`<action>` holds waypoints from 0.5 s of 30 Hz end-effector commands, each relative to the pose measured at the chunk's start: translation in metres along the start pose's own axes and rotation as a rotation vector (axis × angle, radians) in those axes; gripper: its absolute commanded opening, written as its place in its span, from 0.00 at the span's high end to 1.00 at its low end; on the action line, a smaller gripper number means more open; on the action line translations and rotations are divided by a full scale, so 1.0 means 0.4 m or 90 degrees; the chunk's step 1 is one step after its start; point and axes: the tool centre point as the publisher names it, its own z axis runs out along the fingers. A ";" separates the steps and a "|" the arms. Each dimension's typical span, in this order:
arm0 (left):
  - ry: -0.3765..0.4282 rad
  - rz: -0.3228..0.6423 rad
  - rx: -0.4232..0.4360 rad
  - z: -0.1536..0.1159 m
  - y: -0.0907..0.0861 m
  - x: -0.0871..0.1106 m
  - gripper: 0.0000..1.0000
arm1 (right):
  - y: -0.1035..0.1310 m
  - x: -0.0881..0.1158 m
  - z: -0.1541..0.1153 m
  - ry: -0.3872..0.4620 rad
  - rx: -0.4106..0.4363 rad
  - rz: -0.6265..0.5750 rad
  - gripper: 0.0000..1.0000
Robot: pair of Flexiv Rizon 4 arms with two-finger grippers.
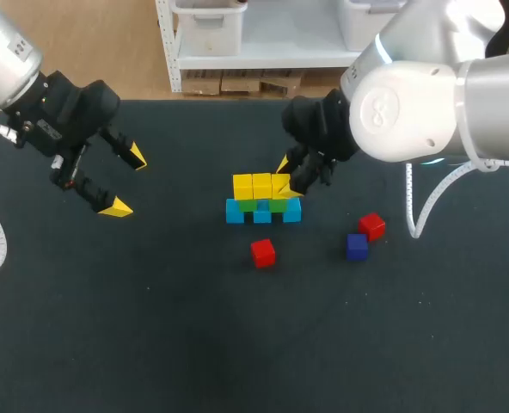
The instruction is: Place the blue cubes, place green cubes on the blue cubes, place the yellow cubes on the green cubes, then place the red cubes on the yellow cubes, and place purple cube on the red cubes.
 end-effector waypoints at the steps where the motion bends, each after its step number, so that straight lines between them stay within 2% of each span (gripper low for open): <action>1: -0.002 0.002 -0.001 0.000 -0.002 0.003 0.00 | -0.004 0.000 0.003 0.002 -0.001 0.001 0.39; 2: -0.002 0.002 -0.001 0.000 -0.002 0.003 0.00 | -0.004 0.002 0.003 0.002 -0.001 0.002 0.35; 4: -0.002 0.002 -0.001 0.000 -0.002 0.003 0.00 | -0.003 0.004 0.002 0.004 -0.002 0.004 0.07; 5: -0.002 0.002 -0.001 0.000 -0.002 0.003 0.00 | -0.002 0.006 -0.001 0.004 -0.001 0.005 0.00; 15: -0.002 0.002 -0.001 0.000 -0.002 0.003 0.00 | 0.034 0.029 -0.092 -0.011 0.027 0.009 0.00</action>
